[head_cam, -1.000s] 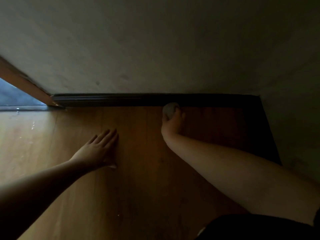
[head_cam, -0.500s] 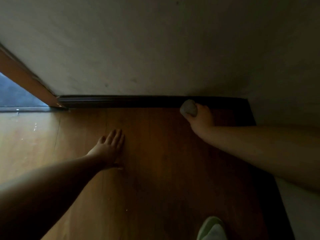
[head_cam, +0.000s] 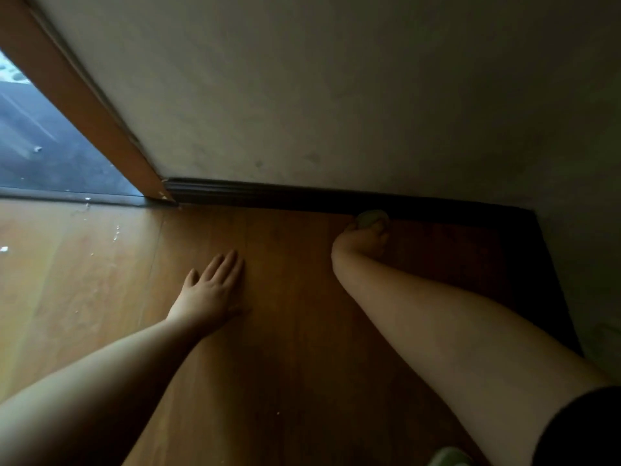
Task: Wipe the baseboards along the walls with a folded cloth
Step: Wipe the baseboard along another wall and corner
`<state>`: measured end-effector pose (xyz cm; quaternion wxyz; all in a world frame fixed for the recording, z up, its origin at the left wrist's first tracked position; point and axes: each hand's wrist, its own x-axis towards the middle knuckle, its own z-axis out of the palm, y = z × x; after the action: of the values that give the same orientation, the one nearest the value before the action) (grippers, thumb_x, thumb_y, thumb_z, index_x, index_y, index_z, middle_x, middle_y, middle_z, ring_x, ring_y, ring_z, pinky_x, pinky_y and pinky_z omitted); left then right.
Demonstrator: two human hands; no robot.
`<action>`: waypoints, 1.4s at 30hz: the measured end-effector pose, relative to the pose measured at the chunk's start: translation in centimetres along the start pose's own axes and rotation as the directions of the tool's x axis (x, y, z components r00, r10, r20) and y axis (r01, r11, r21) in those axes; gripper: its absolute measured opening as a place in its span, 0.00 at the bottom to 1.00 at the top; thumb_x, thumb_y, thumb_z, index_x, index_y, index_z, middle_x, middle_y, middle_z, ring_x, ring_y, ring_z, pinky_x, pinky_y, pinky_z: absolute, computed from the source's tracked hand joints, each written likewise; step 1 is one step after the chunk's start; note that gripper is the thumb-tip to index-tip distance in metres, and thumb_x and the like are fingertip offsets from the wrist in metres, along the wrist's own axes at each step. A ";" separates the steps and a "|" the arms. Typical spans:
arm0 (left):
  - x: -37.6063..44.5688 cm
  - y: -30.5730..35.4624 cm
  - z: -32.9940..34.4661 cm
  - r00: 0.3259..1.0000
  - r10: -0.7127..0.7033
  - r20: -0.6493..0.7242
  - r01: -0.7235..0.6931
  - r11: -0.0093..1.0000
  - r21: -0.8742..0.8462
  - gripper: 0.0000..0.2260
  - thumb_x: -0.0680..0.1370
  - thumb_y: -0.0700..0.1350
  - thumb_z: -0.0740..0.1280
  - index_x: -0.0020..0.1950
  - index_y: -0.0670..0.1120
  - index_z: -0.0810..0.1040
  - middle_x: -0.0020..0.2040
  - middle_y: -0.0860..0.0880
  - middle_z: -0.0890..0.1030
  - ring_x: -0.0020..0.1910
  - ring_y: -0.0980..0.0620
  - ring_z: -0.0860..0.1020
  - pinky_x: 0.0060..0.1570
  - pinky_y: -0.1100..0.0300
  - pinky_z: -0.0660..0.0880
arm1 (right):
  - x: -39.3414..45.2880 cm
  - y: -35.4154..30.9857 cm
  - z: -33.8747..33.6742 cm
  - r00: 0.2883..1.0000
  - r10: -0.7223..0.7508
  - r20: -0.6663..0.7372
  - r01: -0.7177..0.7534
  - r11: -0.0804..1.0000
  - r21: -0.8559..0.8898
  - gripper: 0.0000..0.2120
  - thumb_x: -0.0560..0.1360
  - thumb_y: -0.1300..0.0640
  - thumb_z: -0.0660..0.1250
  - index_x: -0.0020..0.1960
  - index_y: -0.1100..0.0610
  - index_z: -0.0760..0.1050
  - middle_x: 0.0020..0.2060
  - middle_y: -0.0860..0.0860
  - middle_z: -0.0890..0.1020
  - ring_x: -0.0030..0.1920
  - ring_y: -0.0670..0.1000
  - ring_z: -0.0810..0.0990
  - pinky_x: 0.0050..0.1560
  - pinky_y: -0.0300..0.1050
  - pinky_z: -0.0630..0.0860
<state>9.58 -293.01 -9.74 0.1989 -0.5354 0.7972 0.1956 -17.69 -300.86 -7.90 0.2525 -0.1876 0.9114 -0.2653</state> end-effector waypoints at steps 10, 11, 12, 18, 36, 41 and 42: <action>-3.8 -4.9 1.6 0.969 -0.231 -0.086 0.222 0.970 -0.098 0.46 0.74 0.71 0.58 0.80 0.50 0.38 0.80 0.48 0.36 0.80 0.48 0.40 0.74 0.38 0.55 | -9.5 -2.6 7.2 0.963 -0.161 0.217 0.173 0.984 -0.040 0.26 0.79 0.51 0.64 0.76 0.52 0.61 0.72 0.56 0.64 0.70 0.61 0.65 0.69 0.58 0.64; -3.8 -5.0 1.8 0.961 -0.267 -0.075 0.260 0.961 -0.098 0.47 0.74 0.72 0.58 0.81 0.50 0.38 0.80 0.47 0.37 0.80 0.47 0.40 0.74 0.38 0.55 | -10.1 -2.6 7.6 0.943 -0.209 0.260 0.224 0.974 -0.030 0.26 0.79 0.52 0.64 0.76 0.52 0.62 0.72 0.56 0.65 0.71 0.61 0.65 0.69 0.59 0.65; -3.8 -5.1 1.9 0.952 -0.300 -0.064 0.293 0.951 -0.101 0.47 0.73 0.72 0.57 0.81 0.50 0.39 0.81 0.46 0.37 0.80 0.46 0.40 0.74 0.38 0.56 | -10.7 -2.4 7.9 0.913 -0.270 0.306 0.288 0.957 -0.015 0.26 0.79 0.52 0.65 0.76 0.51 0.62 0.72 0.55 0.65 0.71 0.60 0.65 0.69 0.59 0.67; -2.8 -5.5 2.0 0.933 -0.359 -0.006 0.357 0.929 -0.102 0.49 0.71 0.74 0.57 0.80 0.52 0.36 0.80 0.45 0.35 0.79 0.43 0.38 0.73 0.34 0.52 | -11.6 -0.7 7.2 0.697 -0.575 0.430 0.591 0.799 0.109 0.28 0.78 0.52 0.68 0.76 0.52 0.63 0.73 0.52 0.67 0.73 0.55 0.66 0.69 0.54 0.70; -2.8 -5.6 0.7 0.930 -0.367 -0.007 0.353 0.902 -0.249 0.51 0.71 0.70 0.66 0.81 0.53 0.38 0.81 0.50 0.38 0.80 0.47 0.40 0.74 0.34 0.52 | -10.9 -1.9 8.8 0.705 -0.583 0.403 0.645 0.764 -0.024 0.29 0.78 0.52 0.67 0.76 0.55 0.62 0.72 0.56 0.68 0.71 0.57 0.67 0.68 0.56 0.71; -5.2 -6.0 1.4 0.907 -0.420 0.013 0.409 0.875 -0.260 0.53 0.71 0.67 0.69 0.81 0.50 0.39 0.81 0.48 0.39 0.80 0.47 0.41 0.76 0.40 0.55 | -15.3 -4.8 11.9 0.707 -0.561 0.430 0.615 0.788 0.017 0.29 0.79 0.54 0.67 0.77 0.55 0.61 0.73 0.55 0.66 0.73 0.57 0.65 0.71 0.55 0.68; -5.8 -6.3 1.8 0.898 -0.439 0.025 0.430 0.865 -0.259 0.54 0.70 0.67 0.70 0.81 0.49 0.39 0.81 0.47 0.39 0.80 0.46 0.42 0.76 0.41 0.55 | -16.0 -5.0 12.4 0.686 -0.576 0.445 0.635 0.773 0.022 0.29 0.79 0.54 0.67 0.77 0.55 0.62 0.73 0.55 0.67 0.73 0.57 0.65 0.71 0.54 0.68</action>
<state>17.64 -289.78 -8.82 0.1524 -0.7256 0.6273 0.2383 3.10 -302.02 -8.28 0.3303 -0.5480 0.7351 -0.2241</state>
